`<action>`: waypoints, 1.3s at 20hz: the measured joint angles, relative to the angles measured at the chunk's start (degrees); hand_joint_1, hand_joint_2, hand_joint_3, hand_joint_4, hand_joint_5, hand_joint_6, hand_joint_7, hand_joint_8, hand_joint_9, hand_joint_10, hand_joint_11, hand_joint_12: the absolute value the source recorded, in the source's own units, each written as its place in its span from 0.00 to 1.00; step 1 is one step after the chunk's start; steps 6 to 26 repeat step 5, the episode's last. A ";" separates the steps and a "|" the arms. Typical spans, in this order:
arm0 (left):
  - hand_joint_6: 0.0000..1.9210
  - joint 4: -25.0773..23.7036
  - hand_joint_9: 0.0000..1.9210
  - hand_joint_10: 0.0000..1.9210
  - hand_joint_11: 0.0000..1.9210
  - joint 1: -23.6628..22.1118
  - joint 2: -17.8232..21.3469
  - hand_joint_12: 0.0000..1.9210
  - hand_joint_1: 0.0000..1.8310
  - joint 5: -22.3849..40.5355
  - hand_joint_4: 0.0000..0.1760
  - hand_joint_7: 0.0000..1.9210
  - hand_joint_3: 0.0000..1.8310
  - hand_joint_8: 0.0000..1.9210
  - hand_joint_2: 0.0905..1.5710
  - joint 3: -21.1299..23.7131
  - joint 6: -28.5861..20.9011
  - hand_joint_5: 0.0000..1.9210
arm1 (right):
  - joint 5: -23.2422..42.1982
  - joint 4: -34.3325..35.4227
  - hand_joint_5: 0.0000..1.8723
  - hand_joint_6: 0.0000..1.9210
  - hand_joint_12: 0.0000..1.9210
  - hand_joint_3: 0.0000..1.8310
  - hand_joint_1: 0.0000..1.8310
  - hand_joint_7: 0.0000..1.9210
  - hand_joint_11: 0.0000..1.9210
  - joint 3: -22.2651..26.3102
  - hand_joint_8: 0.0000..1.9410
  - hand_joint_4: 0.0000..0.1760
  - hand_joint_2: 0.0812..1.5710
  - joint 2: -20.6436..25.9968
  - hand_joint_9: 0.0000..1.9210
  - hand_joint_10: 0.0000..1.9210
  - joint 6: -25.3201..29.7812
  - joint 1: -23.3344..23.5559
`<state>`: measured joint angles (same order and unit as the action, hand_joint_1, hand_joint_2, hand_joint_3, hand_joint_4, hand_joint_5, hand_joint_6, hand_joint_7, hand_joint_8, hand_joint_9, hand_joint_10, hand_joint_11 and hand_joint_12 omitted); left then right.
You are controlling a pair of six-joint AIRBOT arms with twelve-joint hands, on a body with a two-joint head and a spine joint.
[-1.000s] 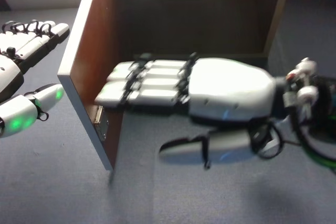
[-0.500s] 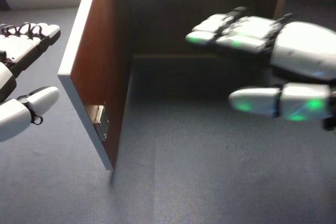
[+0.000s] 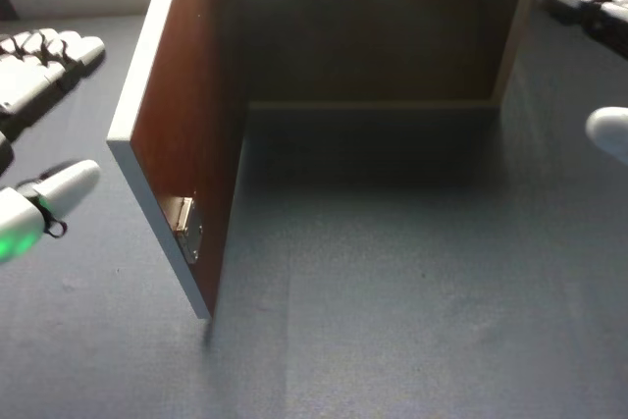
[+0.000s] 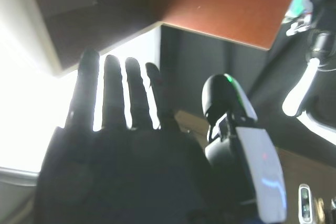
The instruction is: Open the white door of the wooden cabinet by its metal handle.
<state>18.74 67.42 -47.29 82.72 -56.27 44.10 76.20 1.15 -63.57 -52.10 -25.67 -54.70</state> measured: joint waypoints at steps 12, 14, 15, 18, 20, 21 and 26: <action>0.00 -1.01 0.03 0.00 0.00 0.35 0.42 0.13 0.18 2.45 0.00 0.04 0.00 0.00 0.95 0.90 -0.07 0.04 | 7.26 8.31 0.07 0.00 0.13 0.00 0.20 0.06 0.01 1.60 0.00 0.00 0.92 1.79 0.05 0.00 -1.33 -5.64; 0.00 -1.01 0.03 0.00 0.00 0.35 0.42 0.13 0.18 2.45 0.00 0.04 0.00 0.00 0.95 0.90 -0.07 0.04 | 7.26 8.31 0.07 0.00 0.13 0.00 0.20 0.06 0.01 1.60 0.00 0.00 0.92 1.79 0.05 0.00 -1.33 -5.64; 0.00 -1.01 0.03 0.00 0.00 0.35 0.42 0.13 0.18 2.45 0.00 0.04 0.00 0.00 0.95 0.90 -0.07 0.04 | 7.26 8.31 0.07 0.00 0.13 0.00 0.20 0.06 0.01 1.60 0.00 0.00 0.92 1.79 0.05 0.00 -1.33 -5.64; 0.00 -1.01 0.03 0.00 0.00 0.35 0.42 0.13 0.18 2.45 0.00 0.04 0.00 0.00 0.95 0.90 -0.07 0.04 | 7.26 8.31 0.07 0.00 0.13 0.00 0.20 0.06 0.01 1.60 0.00 0.00 0.92 1.79 0.05 0.00 -1.33 -5.64; 0.00 -1.01 0.03 0.00 0.00 0.35 0.42 0.13 0.18 2.45 0.00 0.04 0.00 0.00 0.95 0.90 -0.07 0.04 | 7.26 8.31 0.07 0.00 0.13 0.00 0.20 0.06 0.01 1.60 0.00 0.00 0.92 1.79 0.05 0.00 -1.33 -5.64; 0.00 -1.01 0.03 0.00 0.00 0.35 0.42 0.13 0.18 2.45 0.00 0.04 0.00 0.00 0.95 0.90 -0.07 0.04 | 7.26 8.31 0.07 0.00 0.13 0.00 0.20 0.06 0.01 1.60 0.00 0.00 0.92 1.79 0.05 0.00 -1.33 -5.64; 0.00 -1.01 0.03 0.00 0.00 0.35 0.42 0.13 0.18 2.45 0.00 0.04 0.00 0.00 0.95 0.90 -0.07 0.04 | 7.26 8.31 0.07 0.00 0.13 0.00 0.20 0.06 0.01 1.60 0.00 0.00 0.92 1.79 0.05 0.00 -1.33 -5.64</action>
